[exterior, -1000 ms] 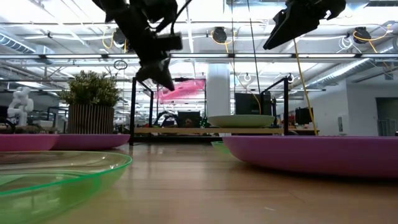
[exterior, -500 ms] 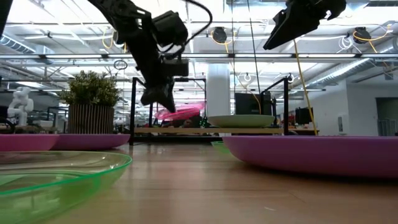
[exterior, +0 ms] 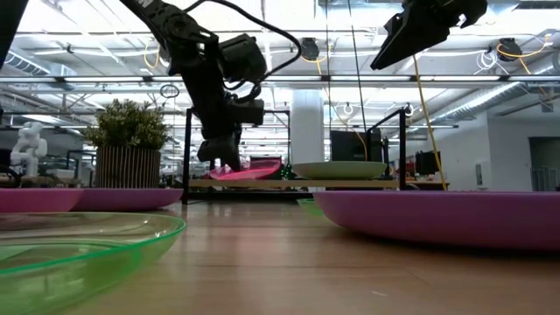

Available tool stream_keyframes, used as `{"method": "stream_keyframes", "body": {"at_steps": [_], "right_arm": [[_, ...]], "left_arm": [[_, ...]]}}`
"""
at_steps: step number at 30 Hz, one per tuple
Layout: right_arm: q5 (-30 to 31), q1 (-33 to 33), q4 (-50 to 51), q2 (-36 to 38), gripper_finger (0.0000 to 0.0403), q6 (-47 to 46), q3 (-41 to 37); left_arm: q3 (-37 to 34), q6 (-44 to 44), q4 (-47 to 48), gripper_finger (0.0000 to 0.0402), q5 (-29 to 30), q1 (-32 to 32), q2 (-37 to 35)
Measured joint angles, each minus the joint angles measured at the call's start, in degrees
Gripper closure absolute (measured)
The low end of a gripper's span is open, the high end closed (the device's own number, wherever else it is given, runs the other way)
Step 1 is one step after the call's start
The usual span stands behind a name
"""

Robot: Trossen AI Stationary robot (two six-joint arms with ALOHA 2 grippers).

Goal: Place and stack plates onto a shelf
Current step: Put the transparent pink plate on the shelf, then stack the top transparent green plate on top of the transparent pink plate

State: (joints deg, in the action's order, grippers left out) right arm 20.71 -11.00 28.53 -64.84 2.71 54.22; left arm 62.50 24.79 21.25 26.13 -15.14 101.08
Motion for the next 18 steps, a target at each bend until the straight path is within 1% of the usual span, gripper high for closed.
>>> {"method": "stream_keyframes", "body": {"at_steps": [5, 13, 18], "right_arm": [[0.00, 0.01, 0.01, 0.00, 0.0273, 0.08, 0.00], [0.00, 0.00, 0.00, 0.00, 0.0273, 0.10, 0.00], [0.00, 0.00, 0.00, 0.00, 0.0273, 0.43, 0.00]], "left_arm": [[0.00, -1.32, 0.07, 0.0395, 0.03, -1.03, 0.00], [0.00, -5.47, -0.26, 0.0341, 0.00, -2.62, 0.00], [0.00, -6.28, -1.12, 0.0329, -0.05, -2.50, 0.00]]}}
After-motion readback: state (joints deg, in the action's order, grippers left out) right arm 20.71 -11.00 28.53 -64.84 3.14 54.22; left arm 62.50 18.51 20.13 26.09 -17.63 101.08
